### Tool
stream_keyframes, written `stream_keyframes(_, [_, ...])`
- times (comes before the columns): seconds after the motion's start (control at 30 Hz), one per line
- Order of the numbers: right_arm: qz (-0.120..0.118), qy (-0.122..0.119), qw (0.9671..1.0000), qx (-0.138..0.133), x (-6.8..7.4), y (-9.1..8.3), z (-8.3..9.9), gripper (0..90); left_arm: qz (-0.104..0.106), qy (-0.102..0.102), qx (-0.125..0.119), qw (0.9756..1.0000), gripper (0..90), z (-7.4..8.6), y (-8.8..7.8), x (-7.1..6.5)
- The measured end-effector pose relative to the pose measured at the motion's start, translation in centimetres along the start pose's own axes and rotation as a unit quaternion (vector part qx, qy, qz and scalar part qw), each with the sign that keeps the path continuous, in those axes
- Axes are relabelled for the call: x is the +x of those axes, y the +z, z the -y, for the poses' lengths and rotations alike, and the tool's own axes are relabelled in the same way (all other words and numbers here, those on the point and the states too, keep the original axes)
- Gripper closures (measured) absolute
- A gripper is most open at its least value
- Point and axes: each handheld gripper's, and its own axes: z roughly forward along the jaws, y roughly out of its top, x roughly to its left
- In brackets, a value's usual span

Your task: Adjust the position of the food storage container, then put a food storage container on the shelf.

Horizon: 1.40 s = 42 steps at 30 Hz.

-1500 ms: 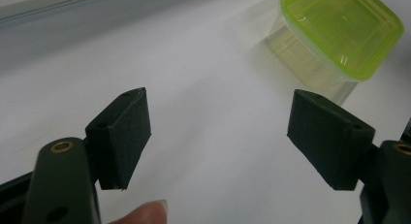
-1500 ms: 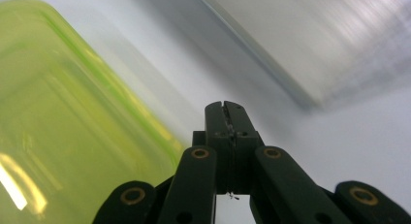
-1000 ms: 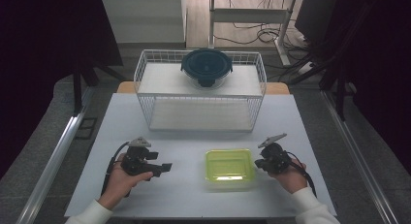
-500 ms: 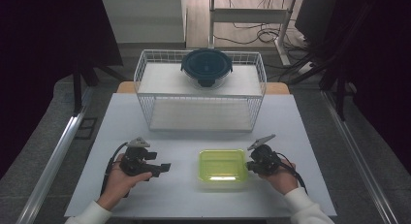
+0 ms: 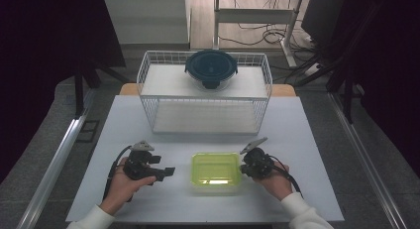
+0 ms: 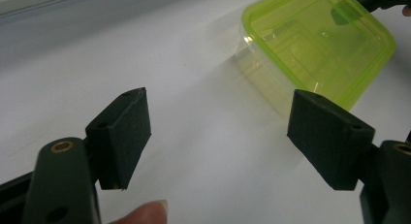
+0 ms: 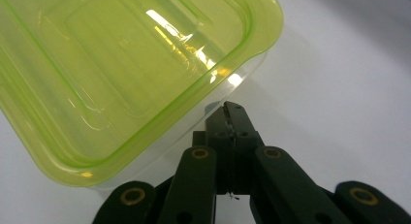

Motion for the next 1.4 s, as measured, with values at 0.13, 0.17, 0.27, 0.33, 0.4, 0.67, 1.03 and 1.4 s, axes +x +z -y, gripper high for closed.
stream_keyframes(0.13, [0.002, -0.005, 1.0000, -0.001, 0.3, 0.3, -0.3, 88.6, -0.001, -0.003, 0.000, 1.0000, 23.5, 0.1, 0.0, 0.0])
stream_keyframes(0.17, [0.001, -0.006, 1.0000, -0.001, 0.3, 0.3, -0.3, 88.6, -0.001, -0.003, 0.000, 1.0000, 23.6, 0.1, 0.0, 0.0])
stream_keyframes(0.27, [0.001, -0.009, 1.0000, -0.001, 0.3, 0.4, -0.2, 88.6, 0.002, -0.010, -0.001, 1.0000, 23.5, 0.1, 0.2, 0.2])
stream_keyframes(0.33, [0.002, -0.008, 1.0000, 0.001, 0.3, 0.3, -0.1, 88.6, 0.004, -0.011, 0.001, 0.9999, 23.6, 0.2, 0.3, 0.3])
stream_keyframes(0.4, [0.014, -0.007, 0.9999, 0.000, 0.1, 0.0, 0.2, 88.6, 0.007, -0.013, 0.003, 0.9999, 23.5, 0.3, 0.3, 0.3])
stream_keyframes(0.67, [0.028, 0.036, 0.9975, -0.054, -1.7, -2.9, 1.7, 88.5, 0.006, -0.014, 0.001, 0.9999, 23.6, 0.5, 0.1, 0.3])
stream_keyframes(1.03, [-0.006, 0.121, 0.9869, -0.107, -2.7, -3.9, 2.8, 43.4, -0.002, -0.013, -0.004, 0.9999, 23.6, 0.6, -0.1, -0.1])
stream_keyframes(1.4, [-0.072, 0.200, 0.9665, -0.144, -3.3, -4.1, 4.1, 29.5, -0.002, -0.022, -0.009, 0.9997, 23.5, 0.6, 0.2, -0.1])
